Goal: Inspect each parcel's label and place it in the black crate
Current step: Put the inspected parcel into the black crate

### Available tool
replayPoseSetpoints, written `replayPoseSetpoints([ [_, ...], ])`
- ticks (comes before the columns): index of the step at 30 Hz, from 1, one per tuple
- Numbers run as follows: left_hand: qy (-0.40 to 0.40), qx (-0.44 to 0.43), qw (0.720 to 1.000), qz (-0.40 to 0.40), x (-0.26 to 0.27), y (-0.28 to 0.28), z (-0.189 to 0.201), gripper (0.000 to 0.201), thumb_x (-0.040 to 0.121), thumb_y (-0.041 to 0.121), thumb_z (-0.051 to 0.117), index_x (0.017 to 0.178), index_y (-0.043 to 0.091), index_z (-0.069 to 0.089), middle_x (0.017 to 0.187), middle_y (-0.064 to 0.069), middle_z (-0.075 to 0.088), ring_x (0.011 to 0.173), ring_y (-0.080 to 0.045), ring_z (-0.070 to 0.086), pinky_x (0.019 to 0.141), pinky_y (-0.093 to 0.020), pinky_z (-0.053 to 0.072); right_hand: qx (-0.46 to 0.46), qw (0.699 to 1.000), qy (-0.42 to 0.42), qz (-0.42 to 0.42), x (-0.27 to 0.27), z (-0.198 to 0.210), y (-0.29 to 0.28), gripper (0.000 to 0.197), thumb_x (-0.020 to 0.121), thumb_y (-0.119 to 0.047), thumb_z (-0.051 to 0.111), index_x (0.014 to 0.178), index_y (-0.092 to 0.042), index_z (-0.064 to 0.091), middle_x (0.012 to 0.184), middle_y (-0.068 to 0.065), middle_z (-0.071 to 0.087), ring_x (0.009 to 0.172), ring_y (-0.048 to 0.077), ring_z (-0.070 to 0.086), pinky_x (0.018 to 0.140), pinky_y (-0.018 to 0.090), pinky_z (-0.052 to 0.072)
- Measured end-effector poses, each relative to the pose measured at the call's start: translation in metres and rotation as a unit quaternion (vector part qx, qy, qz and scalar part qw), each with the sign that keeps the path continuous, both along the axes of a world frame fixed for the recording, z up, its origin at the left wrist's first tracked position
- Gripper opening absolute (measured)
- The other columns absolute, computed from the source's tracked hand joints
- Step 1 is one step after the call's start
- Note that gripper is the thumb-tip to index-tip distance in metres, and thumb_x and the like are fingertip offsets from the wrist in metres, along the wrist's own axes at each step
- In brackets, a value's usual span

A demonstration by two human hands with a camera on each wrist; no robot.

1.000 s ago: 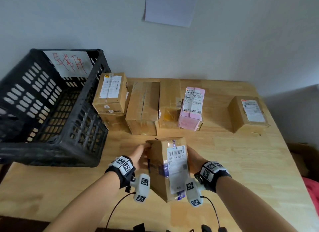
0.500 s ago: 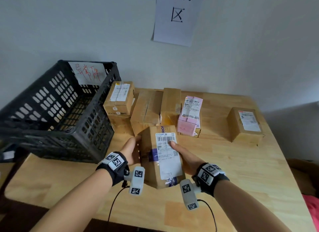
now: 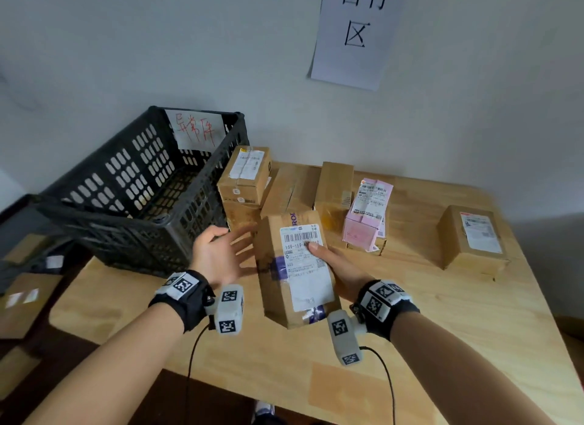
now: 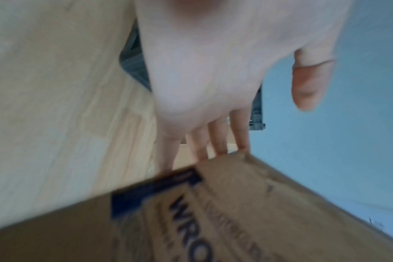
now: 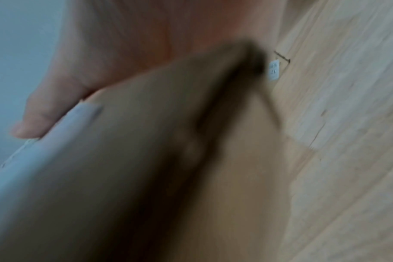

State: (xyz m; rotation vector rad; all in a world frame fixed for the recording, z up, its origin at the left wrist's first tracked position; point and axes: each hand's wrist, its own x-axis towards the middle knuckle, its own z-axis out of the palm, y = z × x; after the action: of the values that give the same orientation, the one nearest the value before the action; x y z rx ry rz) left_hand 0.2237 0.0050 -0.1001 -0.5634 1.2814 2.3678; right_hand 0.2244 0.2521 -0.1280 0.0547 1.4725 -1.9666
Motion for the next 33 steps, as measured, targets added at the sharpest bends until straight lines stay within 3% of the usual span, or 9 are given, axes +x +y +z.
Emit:
replayPoseSetpoints([
  [2,0.007,-0.037,0.997,-0.063,-0.007,-0.007,0.007,0.052,0.074,0.043,0.055,0.116,0.014,0.060,0.097,-0.011,0.062,0.096,-0.031,0.055,0.093,-0.058,0.040,0.042,0.999,0.028,0.003,-0.005,-0.001,0.000,0.047,0.083,-0.035,0.068,0.124,-0.016,0.054,0.114,0.007,0.070,0.104,0.022,0.067,0.093,0.040,0.052],
  [5,0.023,-0.144,0.975,-0.165,-0.021,-0.010,0.018,0.072,0.058,0.058,0.076,0.115,0.016,0.060,0.096,-0.010,0.065,0.092,-0.030,0.059,0.074,-0.045,0.050,0.125,0.990,0.054,0.047,-0.015,0.005,-0.005,0.082,0.069,-0.053,0.079,0.137,-0.025,0.043,0.120,0.002,0.068,0.114,0.024,0.062,0.106,0.053,0.039],
  [8,0.079,-0.249,0.931,-0.255,-0.041,-0.010,0.025,0.106,0.033,0.070,0.081,0.125,0.023,0.056,0.105,-0.004,0.066,0.098,-0.025,0.059,0.074,-0.039,0.050,0.164,0.979,0.087,0.077,-0.025,0.020,-0.015,0.072,0.068,-0.054,0.077,0.130,-0.031,0.050,0.116,-0.002,0.069,0.110,0.018,0.065,0.104,0.047,0.041],
  [12,0.099,-0.280,0.897,-0.328,-0.075,-0.028,0.037,0.104,0.045,0.054,0.082,0.137,0.027,0.042,0.116,-0.011,0.065,0.106,-0.032,0.061,0.076,-0.042,0.055,0.205,0.967,0.123,0.084,-0.046,0.045,-0.036,0.080,0.060,-0.057,0.079,0.131,-0.037,0.048,0.119,-0.002,0.067,0.110,0.018,0.064,0.103,0.047,0.042],
  [15,0.125,-0.242,0.909,-0.315,-0.096,-0.046,0.053,0.081,0.053,0.045,0.075,0.127,0.020,0.052,0.112,-0.017,0.067,0.097,-0.032,0.066,0.074,-0.044,0.057,0.214,0.968,0.127,0.030,-0.066,0.064,-0.047,0.090,0.058,-0.061,0.074,0.137,-0.030,0.045,0.122,0.000,0.065,0.114,0.019,0.061,0.104,0.050,0.041],
  [18,0.117,-0.166,0.944,-0.260,-0.125,-0.077,0.069,0.078,0.052,0.045,0.074,0.121,0.015,0.057,0.111,-0.018,0.066,0.093,-0.030,0.065,0.083,-0.050,0.054,0.175,0.972,0.132,-0.082,-0.089,0.083,-0.060,0.082,0.056,-0.070,0.070,0.125,-0.026,0.058,0.119,0.005,0.067,0.115,0.024,0.060,0.105,0.048,0.040],
  [22,0.088,-0.018,0.981,-0.170,-0.151,-0.110,0.084,0.065,0.067,0.038,0.071,0.127,0.017,0.055,0.124,-0.019,0.060,0.114,-0.042,0.055,0.094,-0.062,0.045,0.103,0.970,0.129,-0.178,-0.103,0.095,-0.081,0.101,0.044,-0.082,0.068,0.125,-0.024,0.058,0.125,0.005,0.064,0.115,0.027,0.059,0.096,0.050,0.045],
  [27,0.082,0.042,0.990,-0.104,-0.159,-0.129,0.086,0.059,0.069,0.039,0.066,0.123,0.018,0.057,0.129,-0.018,0.056,0.117,-0.039,0.052,0.092,-0.060,0.047,0.035,0.978,0.105,-0.177,-0.122,0.101,-0.127,0.097,0.049,-0.078,0.071,0.130,-0.027,0.054,0.132,0.008,0.059,0.121,0.036,0.054,0.097,0.060,0.044],
  [33,0.056,0.004,0.995,-0.078,-0.149,-0.153,0.086,0.038,0.083,0.044,0.057,0.115,0.023,0.059,0.127,-0.014,0.054,0.119,-0.041,0.047,0.096,-0.065,0.040,0.026,0.979,0.110,-0.171,-0.155,0.101,-0.156,0.099,0.055,-0.062,0.081,0.138,-0.025,0.042,0.138,0.013,0.050,0.121,0.036,0.053,0.074,0.046,0.054],
])
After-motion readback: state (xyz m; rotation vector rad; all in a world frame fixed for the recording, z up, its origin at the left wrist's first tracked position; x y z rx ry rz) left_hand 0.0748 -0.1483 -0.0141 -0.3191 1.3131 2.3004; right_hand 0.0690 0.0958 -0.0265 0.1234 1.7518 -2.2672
